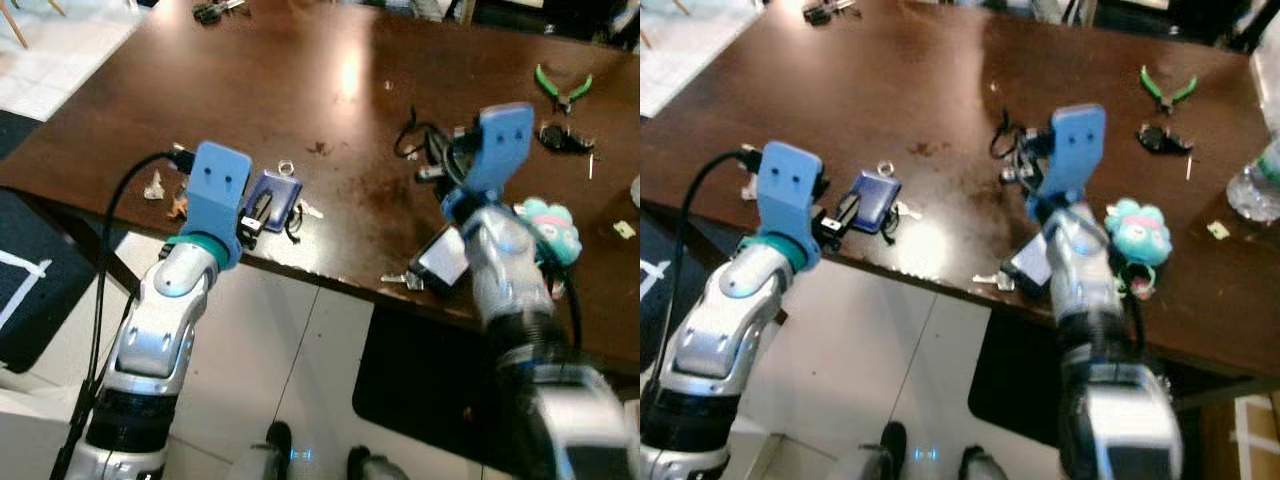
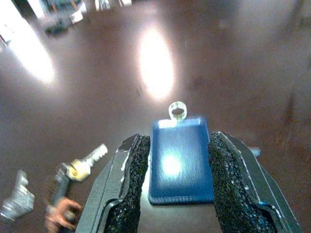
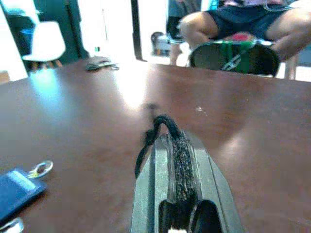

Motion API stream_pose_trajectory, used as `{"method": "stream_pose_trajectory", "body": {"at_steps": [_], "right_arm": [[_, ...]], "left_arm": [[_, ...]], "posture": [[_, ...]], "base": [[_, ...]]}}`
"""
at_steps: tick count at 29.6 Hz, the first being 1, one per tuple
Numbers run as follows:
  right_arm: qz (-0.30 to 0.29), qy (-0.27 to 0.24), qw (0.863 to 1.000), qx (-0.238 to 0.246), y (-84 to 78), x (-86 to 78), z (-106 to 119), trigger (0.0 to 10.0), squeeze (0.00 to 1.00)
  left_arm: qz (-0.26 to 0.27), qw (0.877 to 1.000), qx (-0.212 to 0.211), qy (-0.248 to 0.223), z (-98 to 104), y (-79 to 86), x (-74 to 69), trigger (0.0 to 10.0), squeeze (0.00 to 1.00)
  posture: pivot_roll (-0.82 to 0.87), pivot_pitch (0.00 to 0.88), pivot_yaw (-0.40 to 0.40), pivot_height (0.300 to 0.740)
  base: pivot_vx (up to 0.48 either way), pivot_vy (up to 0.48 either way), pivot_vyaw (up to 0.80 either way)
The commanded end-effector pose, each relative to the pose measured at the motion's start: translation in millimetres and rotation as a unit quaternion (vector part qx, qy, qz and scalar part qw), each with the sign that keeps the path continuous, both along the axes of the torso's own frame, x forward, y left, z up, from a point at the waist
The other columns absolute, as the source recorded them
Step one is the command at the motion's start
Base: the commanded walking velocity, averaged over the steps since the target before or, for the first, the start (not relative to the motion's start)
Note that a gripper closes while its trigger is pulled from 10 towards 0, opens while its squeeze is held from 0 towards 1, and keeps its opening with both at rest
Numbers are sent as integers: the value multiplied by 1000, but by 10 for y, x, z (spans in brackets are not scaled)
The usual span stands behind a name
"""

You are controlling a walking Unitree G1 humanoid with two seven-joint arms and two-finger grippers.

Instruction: Hang keys on a hook

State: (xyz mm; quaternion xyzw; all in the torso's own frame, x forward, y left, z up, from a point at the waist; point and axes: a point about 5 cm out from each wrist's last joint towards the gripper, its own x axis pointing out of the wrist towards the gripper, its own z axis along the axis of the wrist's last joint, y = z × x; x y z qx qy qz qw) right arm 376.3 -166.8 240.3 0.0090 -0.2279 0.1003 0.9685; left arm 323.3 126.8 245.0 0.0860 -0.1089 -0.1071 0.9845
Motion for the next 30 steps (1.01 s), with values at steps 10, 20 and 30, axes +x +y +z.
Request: {"method": "stream_pose_trajectory", "body": {"at_steps": [10, 20, 30], "right_arm": [[10, -48, 999, 17, 225, -106, 94, 10000, 0], [27, -11, 1000, 9, 417, -233, -209, 10000, 0], [30, 18, 999, 5, 516, -253, -335, 10000, 0]], "left_arm": [[3, 1000, -14, -8, 37, 47, -105, 10000, 0], [38, 999, -17, -20, -6, 156, -143, 10000, 0], [65, 998, 0, -26, -12, 247, -102, 10000, 0]], "posture": [[-79, 0, 102, 740], [-68, 0, 89, 740], [-65, 0, 88, 740]], "base": [[0, 0, 0], [0, 0, 0], [-238, 0, 0]]}}
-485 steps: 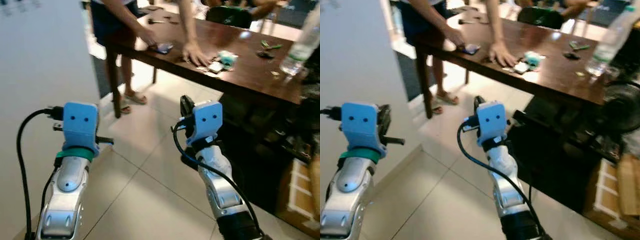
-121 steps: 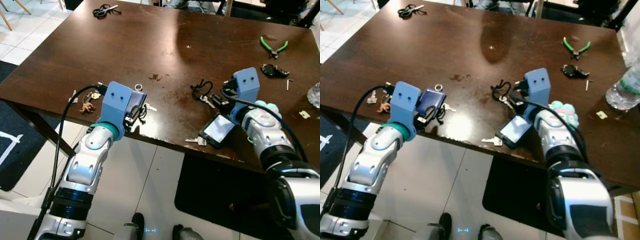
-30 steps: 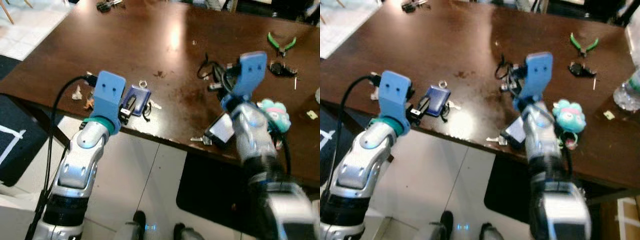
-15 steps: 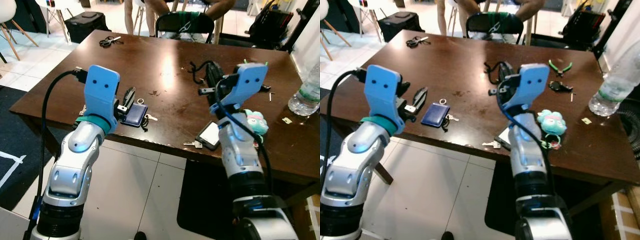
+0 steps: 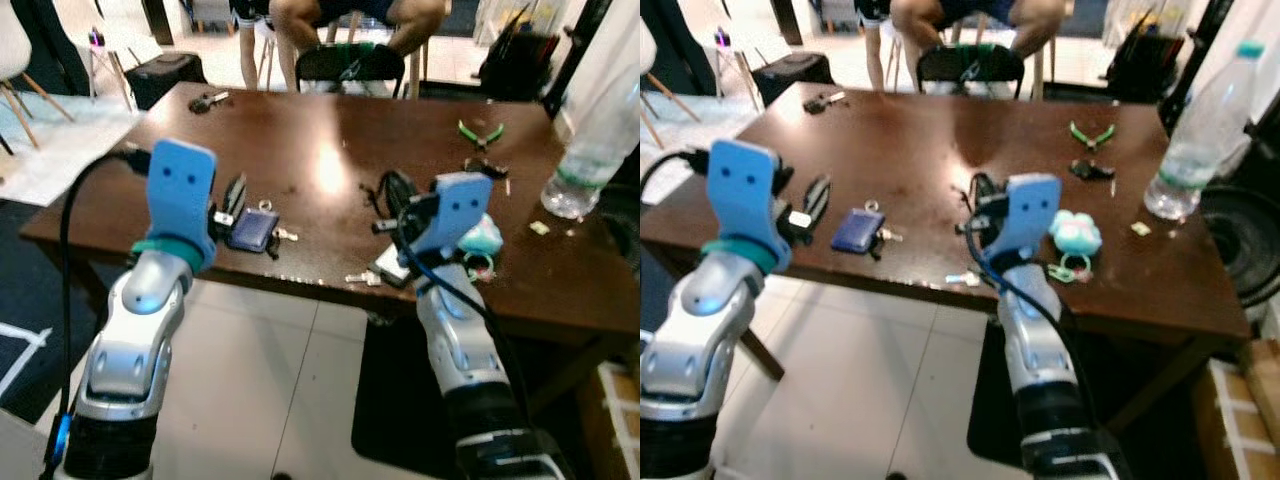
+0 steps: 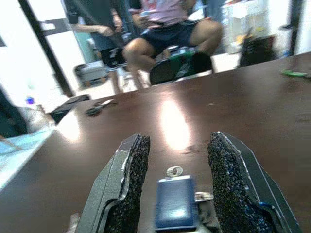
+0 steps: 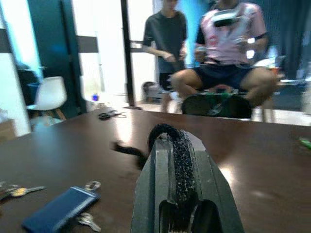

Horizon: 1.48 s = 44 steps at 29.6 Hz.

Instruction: Hang keys on a hook

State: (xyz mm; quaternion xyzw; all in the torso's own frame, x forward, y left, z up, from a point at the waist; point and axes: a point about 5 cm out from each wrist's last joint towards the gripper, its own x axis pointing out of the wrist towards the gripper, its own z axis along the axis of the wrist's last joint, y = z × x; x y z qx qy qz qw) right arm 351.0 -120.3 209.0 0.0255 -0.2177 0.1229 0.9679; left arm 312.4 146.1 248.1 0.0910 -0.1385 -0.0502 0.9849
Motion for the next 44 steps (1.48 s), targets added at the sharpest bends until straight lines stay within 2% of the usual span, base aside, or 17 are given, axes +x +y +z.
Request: {"method": "stream_pose_trajectory", "body": {"at_steps": [1, 24, 27, 31, 44], "right_arm": [[6, 6, 1000, -3, 67, 0, -14, 10000, 0], [17, 4, 1000, -21, 167, -2, 30, 10000, 0], [17, 5, 1000, -26, 169, 2, 30, 10000, 0], [25, 6, 999, -41, 192, 6, 24, 10000, 0], [26, 2, 999, -43, 204, 4, 38, 10000, 0]], "left_arm": [[14, 1000, 5, 8, -42, 57, 5, 10000, 0], [19, 1000, 8, 5, -45, 74, 7, 10000, 0], [19, 1000, 8, 5, -46, 74, 8, 10000, 0], [19, 1000, 5, 6, -47, 57, 14, 10000, 0], [16, 1000, 8, 8, -55, 32, 23, 10000, 0]], "posture": [[-63, 0, 87, 740], [-53, 0, 91, 740], [-52, 0, 90, 740], [-51, 0, 89, 740], [-50, 0, 90, 740]], "base": [[-416, 0, 0], [-408, 0, 0], [0, 0, 0], [0, 0, 717], [0, 0, 788]]}}
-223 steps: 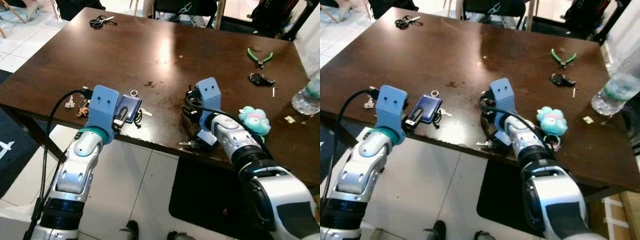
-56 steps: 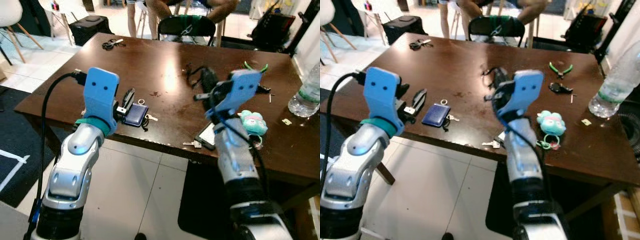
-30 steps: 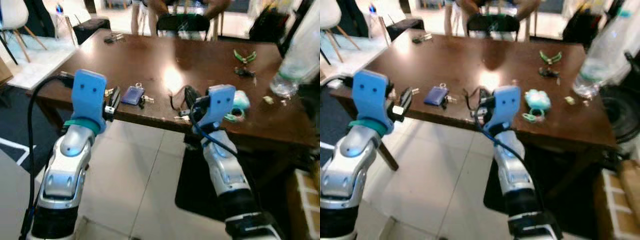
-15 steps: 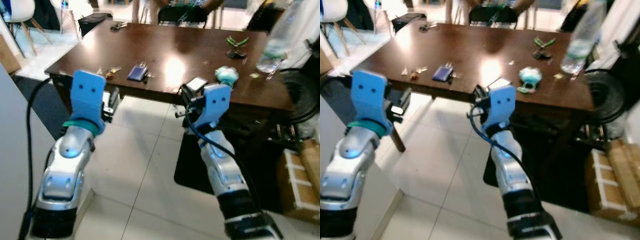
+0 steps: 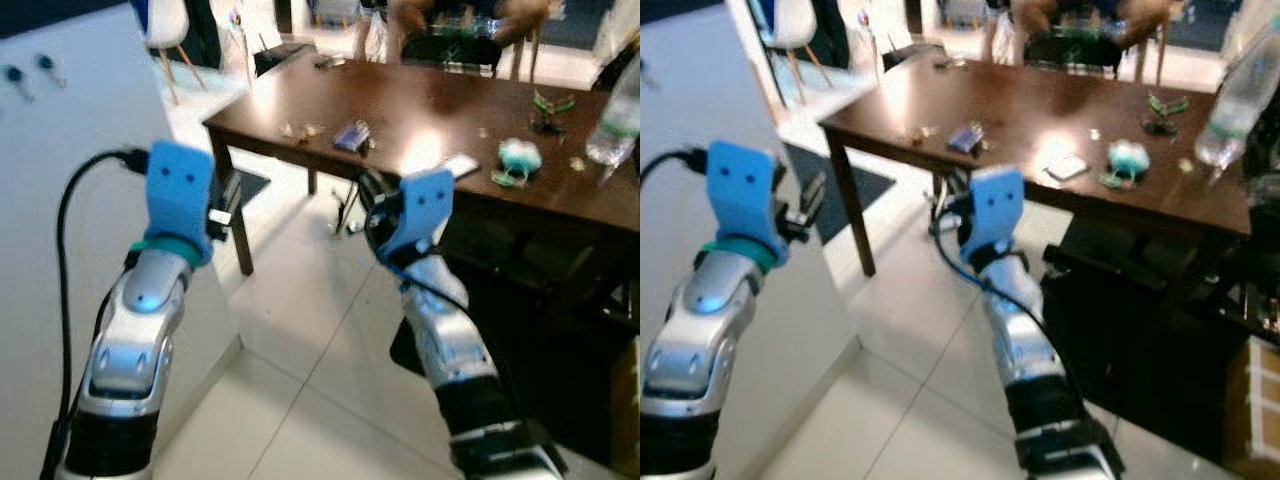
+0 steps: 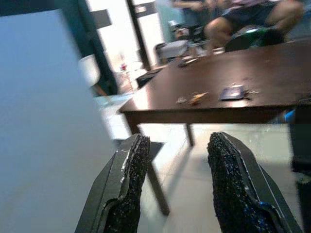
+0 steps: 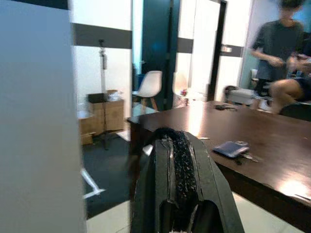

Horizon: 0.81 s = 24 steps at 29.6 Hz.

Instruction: Hang keys on a hook

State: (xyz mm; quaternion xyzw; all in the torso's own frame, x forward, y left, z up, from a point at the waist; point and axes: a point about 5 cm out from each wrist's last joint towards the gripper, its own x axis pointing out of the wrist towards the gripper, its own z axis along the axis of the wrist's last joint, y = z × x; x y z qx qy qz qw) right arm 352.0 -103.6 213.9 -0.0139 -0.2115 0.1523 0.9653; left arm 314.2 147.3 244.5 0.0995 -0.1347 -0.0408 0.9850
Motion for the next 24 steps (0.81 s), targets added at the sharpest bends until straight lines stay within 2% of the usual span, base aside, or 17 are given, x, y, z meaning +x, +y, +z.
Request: {"method": "stream_pose_trajectory", "body": {"at_steps": [1, 24], "right_arm": [[6, 3, 1000, 2, 37, -6, -10, 10000, 0], [13, -5, 1000, 7, 69, -19, 43, 10000, 0]], "left_arm": [[5, 1000, 1, 6, -20, 21, 5, 10000, 0], [1, 1000, 0, 13, -27, -20, 9, 10000, 0]], "posture": [[-49, 0, 90, 740], [-45, 0, 94, 740]], "base": [[0, 0, 788], [0, 0, 787]]}}
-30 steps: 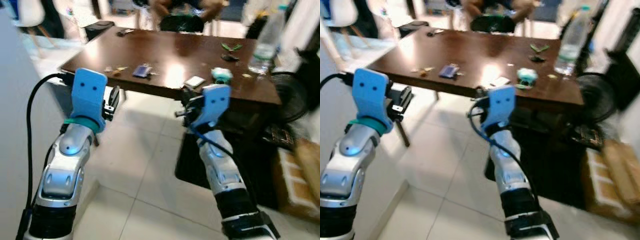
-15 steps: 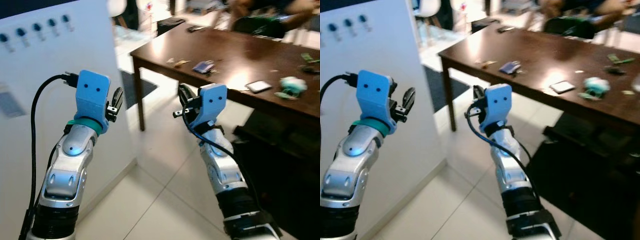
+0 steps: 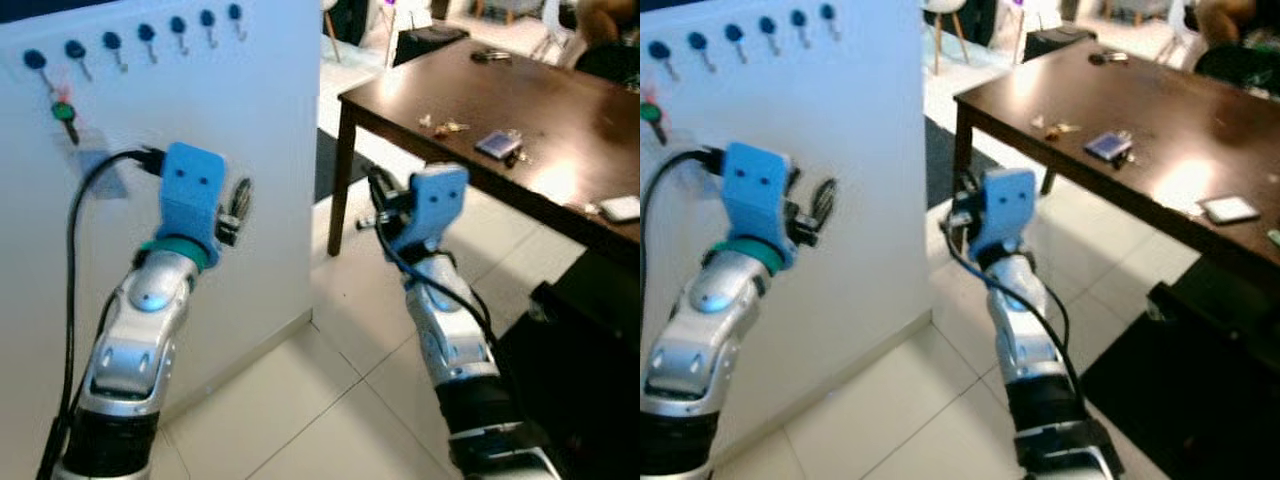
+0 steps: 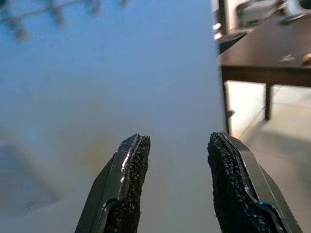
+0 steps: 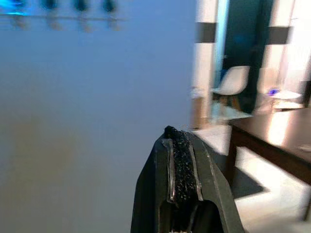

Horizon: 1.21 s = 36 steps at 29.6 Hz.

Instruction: Hang keys on a hook

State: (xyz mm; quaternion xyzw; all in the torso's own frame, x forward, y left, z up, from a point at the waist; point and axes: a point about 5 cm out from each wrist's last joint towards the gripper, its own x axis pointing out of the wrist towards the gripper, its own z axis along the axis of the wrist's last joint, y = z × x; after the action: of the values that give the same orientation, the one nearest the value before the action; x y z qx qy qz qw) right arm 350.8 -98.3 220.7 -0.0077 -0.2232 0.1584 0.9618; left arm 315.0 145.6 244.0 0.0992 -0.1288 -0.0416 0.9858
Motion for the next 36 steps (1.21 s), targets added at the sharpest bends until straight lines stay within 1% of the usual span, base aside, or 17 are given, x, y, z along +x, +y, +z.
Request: {"method": "stream_pose_trajectory", "body": {"at_steps": [1, 21, 33, 36], "right_arm": [[5, 6, 1000, 1, 16, -7, -24, 10000, 0], [8, 9, 1000, 1, 31, -17, -32, 10000, 0], [4, -2, 1000, 10, 5, -15, 41, 10000, 0], [1, -4, 1000, 21, -9, -11, 61, 10000, 0]], "left_arm": [[1, 1000, 0, 7, -22, -5, 3, 10000, 0], [1, 1000, 2, 9, -29, -3, 0, 10000, 0], [-6, 1000, 5, -4, 52, -16, 3, 10000, 0], [-8, 1000, 6, -6, 55, -29, 5, 10000, 0]], "posture": [[-45, 0, 95, 740], [-38, 0, 95, 740], [-40, 0, 100, 740], [-38, 0, 100, 740]], "base": [[0, 0, 788], [0, 0, 788], [0, 0, 785], [0, 0, 292]]}}
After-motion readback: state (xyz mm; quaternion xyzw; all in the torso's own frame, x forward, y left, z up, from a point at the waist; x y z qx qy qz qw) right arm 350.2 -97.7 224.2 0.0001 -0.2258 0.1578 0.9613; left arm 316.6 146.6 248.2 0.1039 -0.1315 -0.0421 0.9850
